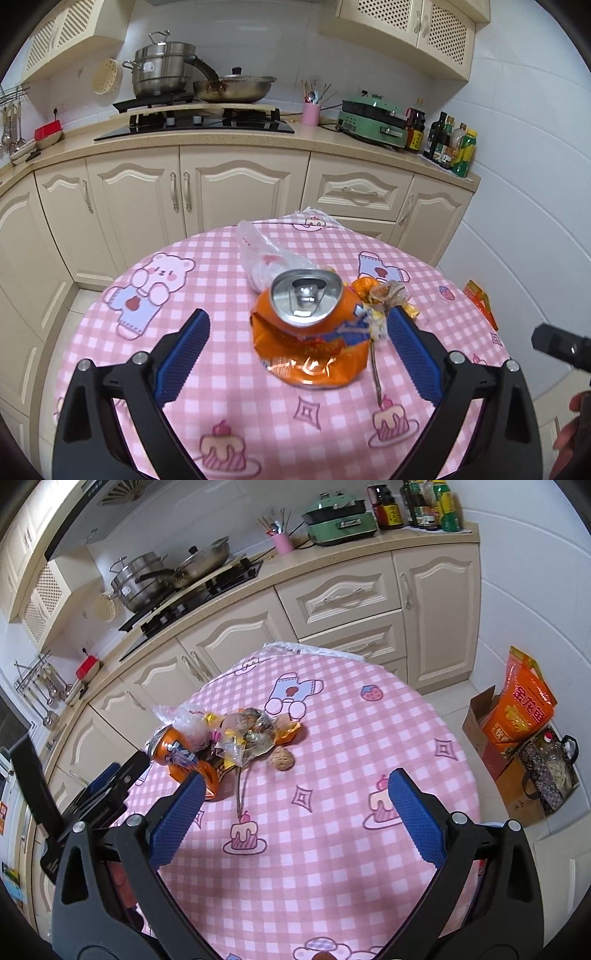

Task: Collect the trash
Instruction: 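Grasp the orange soda can with the left tool while the right tool grasps a clear wrapper, then carry can and wrapper to the blue bin and open both tools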

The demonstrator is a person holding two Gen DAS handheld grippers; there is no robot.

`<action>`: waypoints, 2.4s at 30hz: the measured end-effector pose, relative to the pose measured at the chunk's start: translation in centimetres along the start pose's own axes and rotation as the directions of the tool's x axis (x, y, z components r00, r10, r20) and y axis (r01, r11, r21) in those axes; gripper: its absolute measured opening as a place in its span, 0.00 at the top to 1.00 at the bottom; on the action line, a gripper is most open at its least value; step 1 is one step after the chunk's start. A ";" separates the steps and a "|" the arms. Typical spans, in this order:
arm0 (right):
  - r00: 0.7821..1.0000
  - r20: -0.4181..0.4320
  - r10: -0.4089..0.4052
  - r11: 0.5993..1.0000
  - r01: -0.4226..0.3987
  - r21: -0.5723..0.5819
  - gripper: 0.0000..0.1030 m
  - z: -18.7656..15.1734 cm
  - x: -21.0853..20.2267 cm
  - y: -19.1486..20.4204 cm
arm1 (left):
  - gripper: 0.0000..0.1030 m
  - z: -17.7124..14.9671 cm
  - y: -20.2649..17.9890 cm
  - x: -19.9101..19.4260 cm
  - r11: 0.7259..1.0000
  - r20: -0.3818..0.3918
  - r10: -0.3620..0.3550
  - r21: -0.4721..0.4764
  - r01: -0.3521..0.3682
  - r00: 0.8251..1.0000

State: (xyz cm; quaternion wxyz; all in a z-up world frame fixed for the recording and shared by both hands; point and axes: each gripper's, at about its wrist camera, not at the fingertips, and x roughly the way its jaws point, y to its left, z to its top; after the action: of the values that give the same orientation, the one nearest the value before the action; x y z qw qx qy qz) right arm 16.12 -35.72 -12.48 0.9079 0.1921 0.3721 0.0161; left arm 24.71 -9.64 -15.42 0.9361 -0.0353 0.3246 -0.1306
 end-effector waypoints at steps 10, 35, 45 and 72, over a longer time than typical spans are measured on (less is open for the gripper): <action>1.000 -0.026 0.004 1.000 -0.005 -0.018 0.06 0.7 2.3 0.7 | 0.08 0.1 -0.9 6.0 0.999 -0.053 0.052 0.012 -0.051 0.997; 0.988 -0.077 0.131 0.990 -0.135 -0.045 0.88 0.3 8.5 2.8 | 0.18 -3.0 3.9 0.7 0.998 -0.050 -0.021 0.059 0.024 0.999; 0.961 -0.038 0.274 0.961 -0.272 0.059 0.91 -0.5 3.5 -0.1 | 0.18 -3.6 3.1 -2.6 0.994 -0.035 -0.051 0.090 0.054 0.998; 0.952 0.304 -0.042 0.915 -0.086 0.395 0.92 -6.7 -18.8 -24.6 | 0.18 -5.2 -29.5 -6.0 0.728 -0.201 -0.530 0.392 0.563 0.824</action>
State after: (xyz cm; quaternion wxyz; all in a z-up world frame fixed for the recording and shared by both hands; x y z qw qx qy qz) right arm -4.78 -59.43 -13.11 0.8951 0.3794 0.2199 -0.0805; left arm 10.41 -36.38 -11.46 0.8265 0.0852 0.2974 -0.4704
